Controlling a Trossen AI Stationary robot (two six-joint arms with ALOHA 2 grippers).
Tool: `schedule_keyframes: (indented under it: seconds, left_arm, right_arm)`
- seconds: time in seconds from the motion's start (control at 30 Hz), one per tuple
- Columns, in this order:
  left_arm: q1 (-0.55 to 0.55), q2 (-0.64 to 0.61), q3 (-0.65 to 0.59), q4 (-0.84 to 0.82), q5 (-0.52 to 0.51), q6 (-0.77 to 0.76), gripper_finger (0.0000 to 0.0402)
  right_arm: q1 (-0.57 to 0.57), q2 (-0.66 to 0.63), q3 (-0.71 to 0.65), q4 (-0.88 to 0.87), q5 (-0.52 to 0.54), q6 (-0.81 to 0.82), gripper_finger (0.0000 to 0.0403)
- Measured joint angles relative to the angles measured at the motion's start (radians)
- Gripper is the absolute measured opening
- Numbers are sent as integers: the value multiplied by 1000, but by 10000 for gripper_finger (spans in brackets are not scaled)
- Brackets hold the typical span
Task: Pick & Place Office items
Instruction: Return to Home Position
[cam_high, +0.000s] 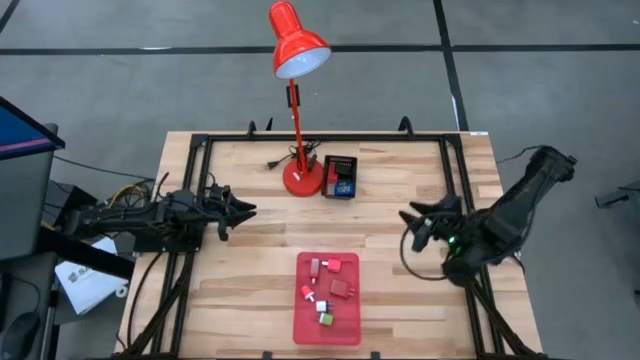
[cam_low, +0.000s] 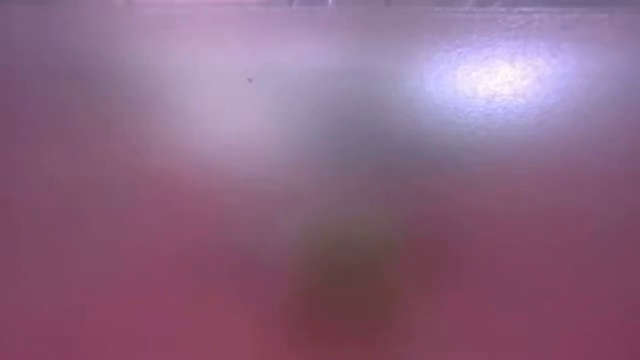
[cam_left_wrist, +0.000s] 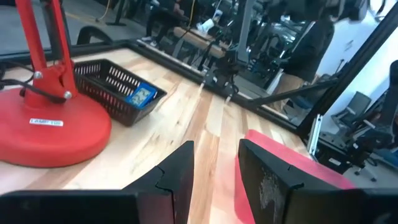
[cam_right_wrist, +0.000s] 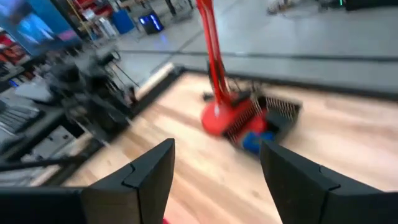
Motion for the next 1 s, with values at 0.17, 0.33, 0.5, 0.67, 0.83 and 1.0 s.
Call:
schedule_keyframes:
  seconds: [0.17, 0.33, 0.5, 0.67, 0.83, 1.0]
  left_arm:
    - [0, 44, 0, 1, 0, 0, 121]
    - [0, 81, 0, 4, 0, 0, 121]
    - [0, 106, 0, 4, 0, 0, 121]
    - [0, 120, 0, 5, 0, 0, 121]
    - [0, 122, 0, 5, 0, 0, 121]
    - [0, 122, 0, 8, 0, 0, 121]
  right_arm:
    - [-9, 0, -222, 219, -59, 20, 229]
    - [-80, -7, -336, 586, -189, -367, 229]
    - [-227, -9, -444, 1005, -418, -843, 229]
    - [-407, -9, -578, 1391, -751, -1141, 229]
    - [-556, -164, -707, 1439, -952, -1267, 229]
    - [-666, -426, -859, 1403, -1065, -1320, 229]
